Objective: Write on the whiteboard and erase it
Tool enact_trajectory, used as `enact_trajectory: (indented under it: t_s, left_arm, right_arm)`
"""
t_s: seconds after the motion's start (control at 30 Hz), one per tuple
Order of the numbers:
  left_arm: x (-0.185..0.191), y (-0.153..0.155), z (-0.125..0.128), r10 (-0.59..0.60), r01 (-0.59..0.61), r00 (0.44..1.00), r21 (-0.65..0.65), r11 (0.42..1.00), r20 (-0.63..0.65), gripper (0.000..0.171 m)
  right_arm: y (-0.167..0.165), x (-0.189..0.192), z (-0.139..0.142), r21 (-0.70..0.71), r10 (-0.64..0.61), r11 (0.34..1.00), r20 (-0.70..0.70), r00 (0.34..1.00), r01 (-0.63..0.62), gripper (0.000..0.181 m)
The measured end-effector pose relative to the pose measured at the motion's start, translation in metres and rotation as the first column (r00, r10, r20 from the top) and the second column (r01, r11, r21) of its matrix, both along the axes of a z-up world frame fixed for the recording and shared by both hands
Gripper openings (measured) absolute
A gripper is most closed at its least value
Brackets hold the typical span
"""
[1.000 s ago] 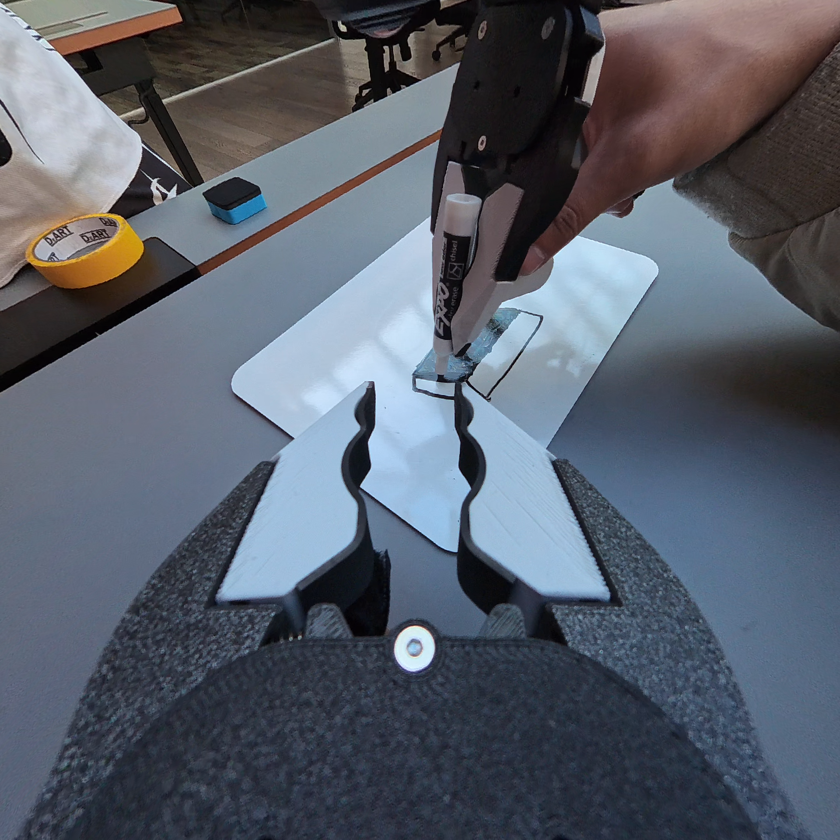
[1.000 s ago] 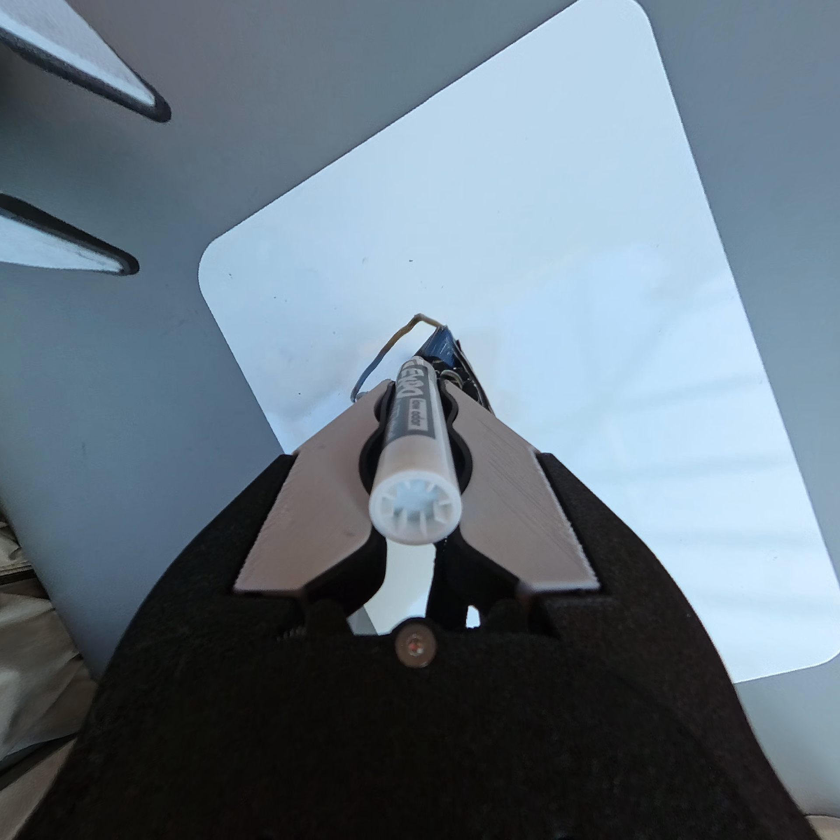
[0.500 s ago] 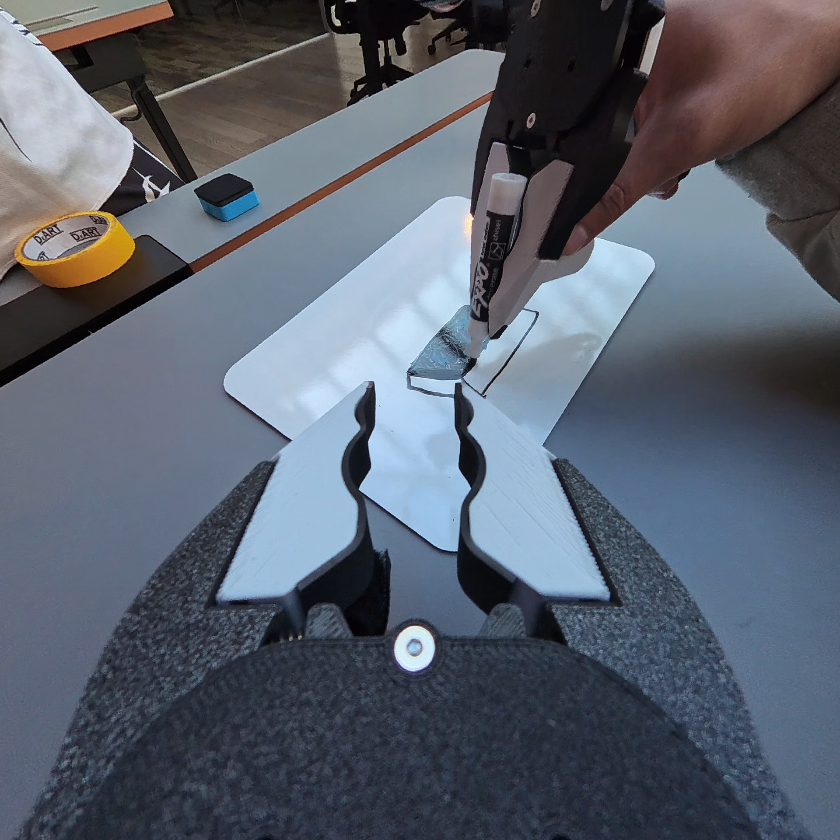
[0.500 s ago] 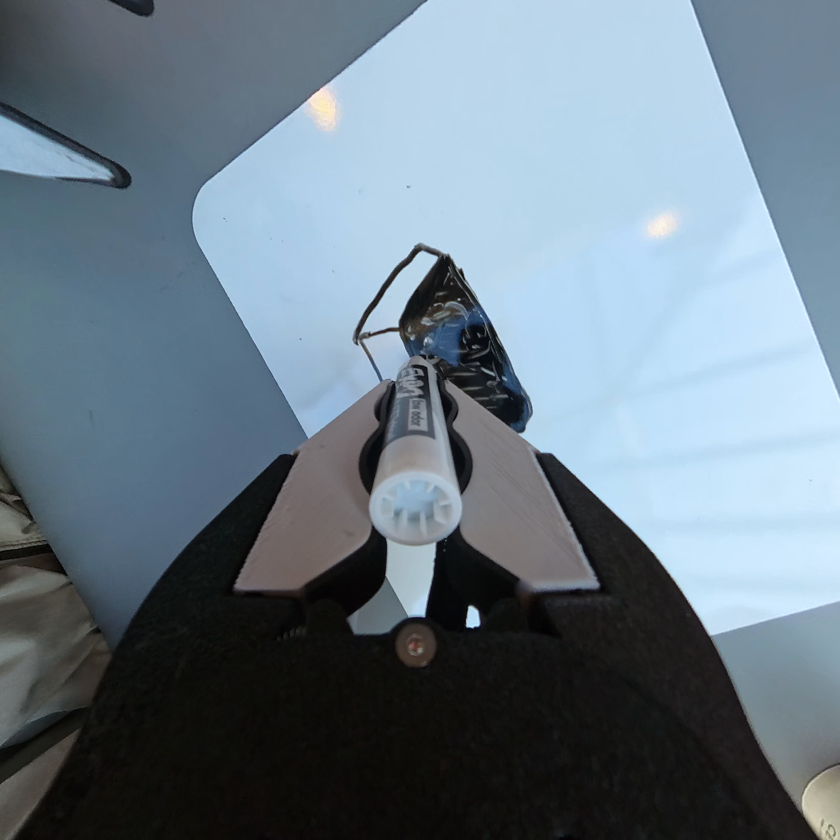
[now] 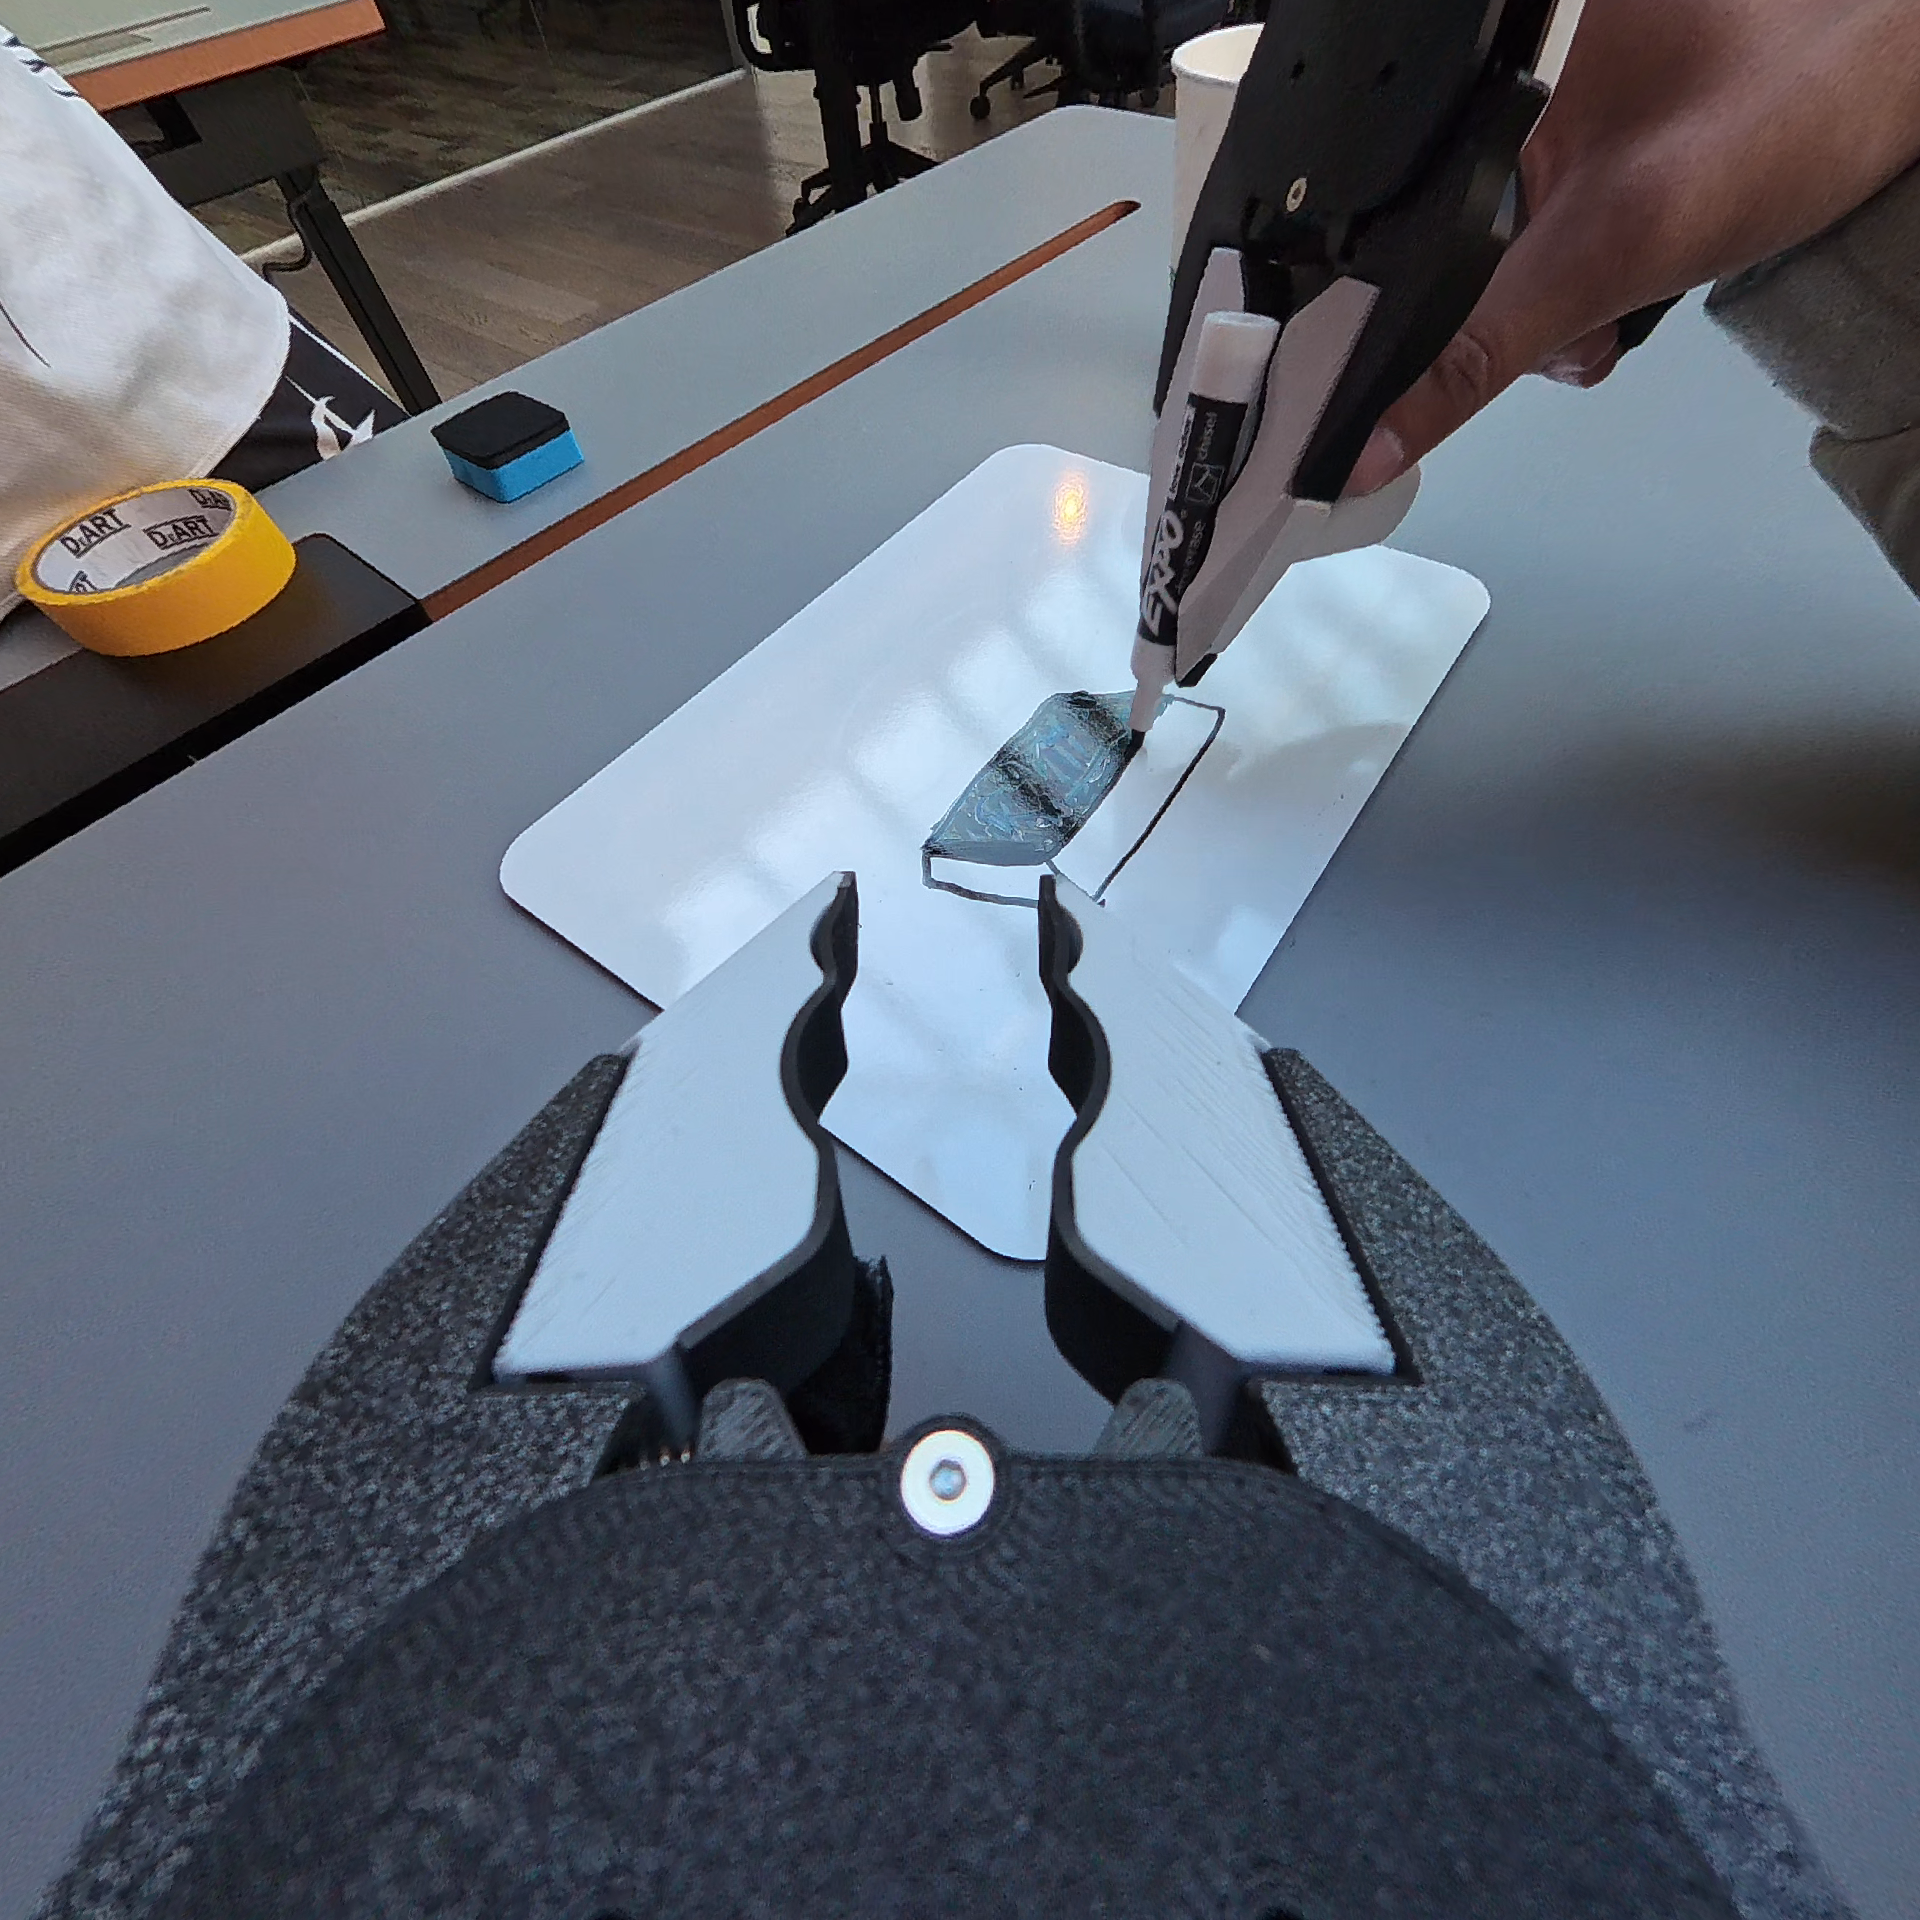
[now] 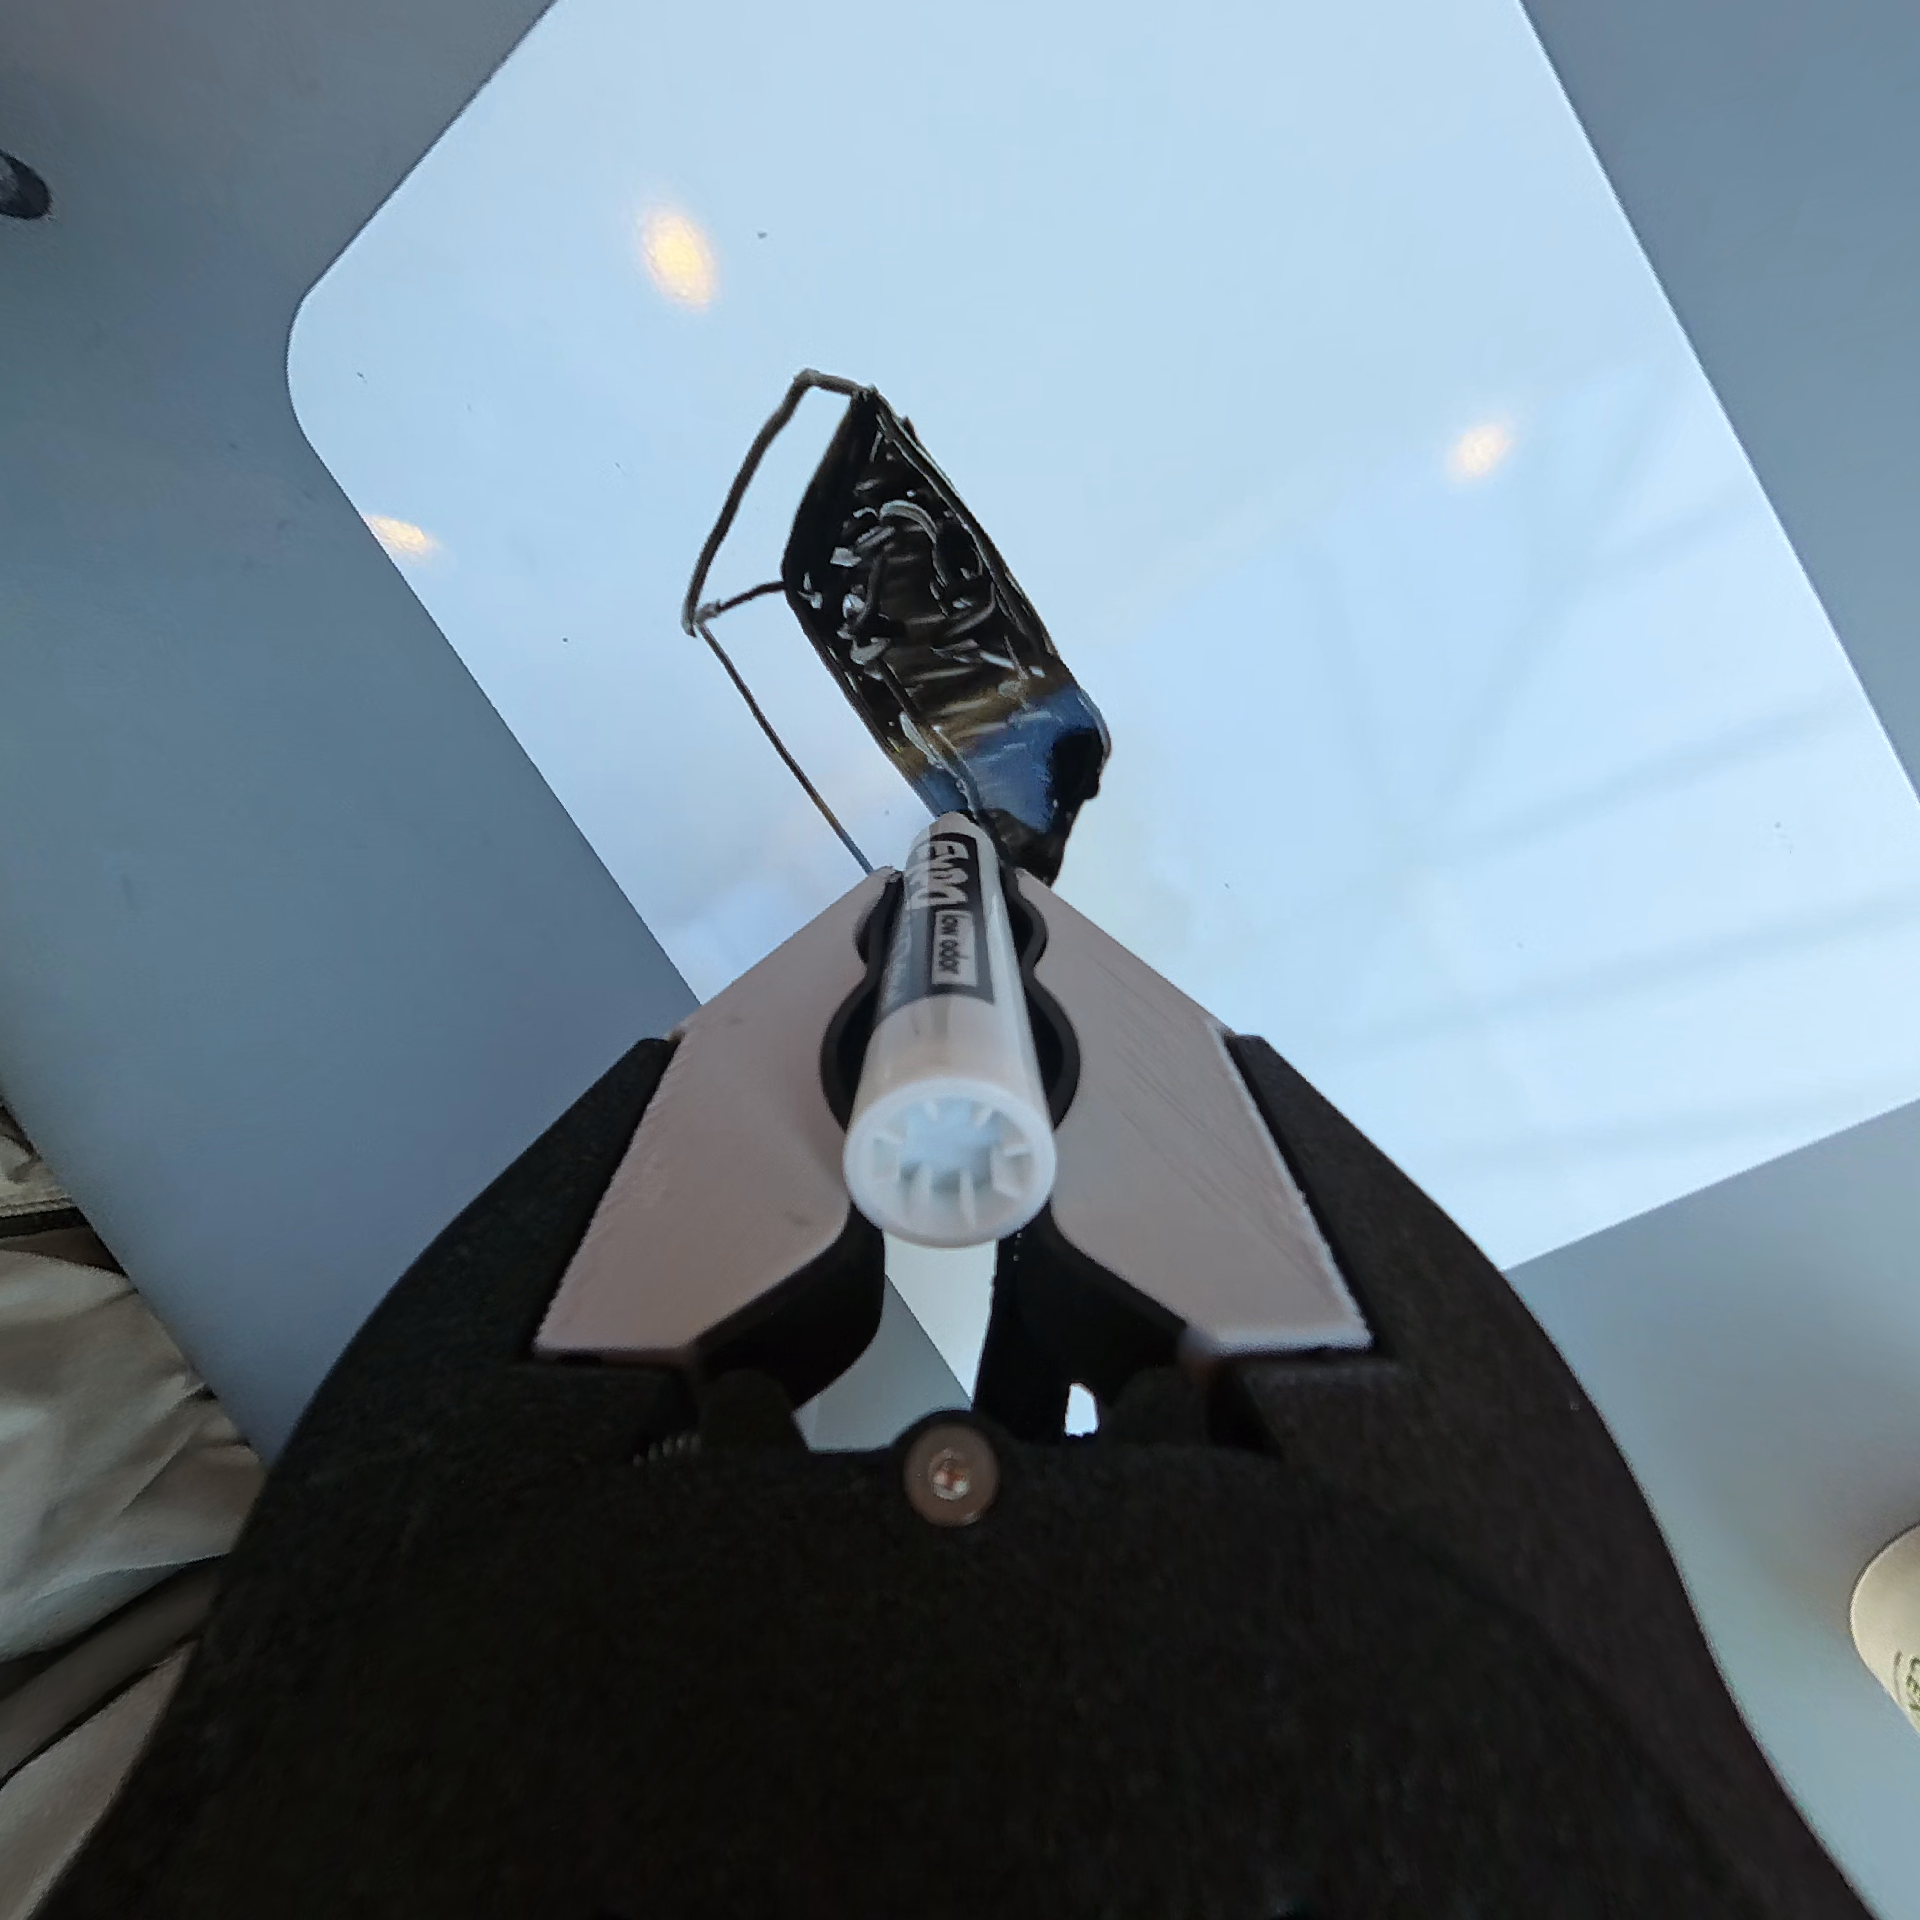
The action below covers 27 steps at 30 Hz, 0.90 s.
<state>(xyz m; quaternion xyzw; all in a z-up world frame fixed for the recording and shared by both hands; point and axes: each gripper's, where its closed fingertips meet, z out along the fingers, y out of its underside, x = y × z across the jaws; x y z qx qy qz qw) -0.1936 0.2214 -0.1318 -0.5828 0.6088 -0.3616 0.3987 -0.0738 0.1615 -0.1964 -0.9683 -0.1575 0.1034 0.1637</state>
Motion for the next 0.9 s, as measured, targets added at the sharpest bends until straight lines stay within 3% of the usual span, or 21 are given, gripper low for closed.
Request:
enact_trajectory:
  t_s: [0.43,0.57,0.7,0.9]
  left_arm:
    - [0.001,-0.001,0.0,-0.004,0.004,1.0,-0.004,1.0,-0.002,0.035]
    - [0.0,0.0,0.001,-0.005,0.004,1.0,-0.008,1.0,-0.003,0.035]
    - [0.0,0.0,-0.001,-0.003,0.003,1.0,-0.013,1.0,-0.004,0.035]
    - [0.0,0.0,-0.003,-0.007,0.007,1.0,-0.024,1.0,-0.014,0.035]
  right_arm:
    - [-0.02,0.024,0.002,-0.004,-0.056,0.998,-0.016,0.998,0.056,0.018]
    - [-0.011,0.015,0.029,0.175,-0.028,0.984,-0.062,0.998,0.038,0.018]
    - [-0.005,0.022,0.05,0.427,-0.104,0.896,-0.058,0.993,0.119,0.018]
    - [-0.019,0.04,0.05,0.684,-0.346,0.685,0.005,0.938,0.25,0.018]
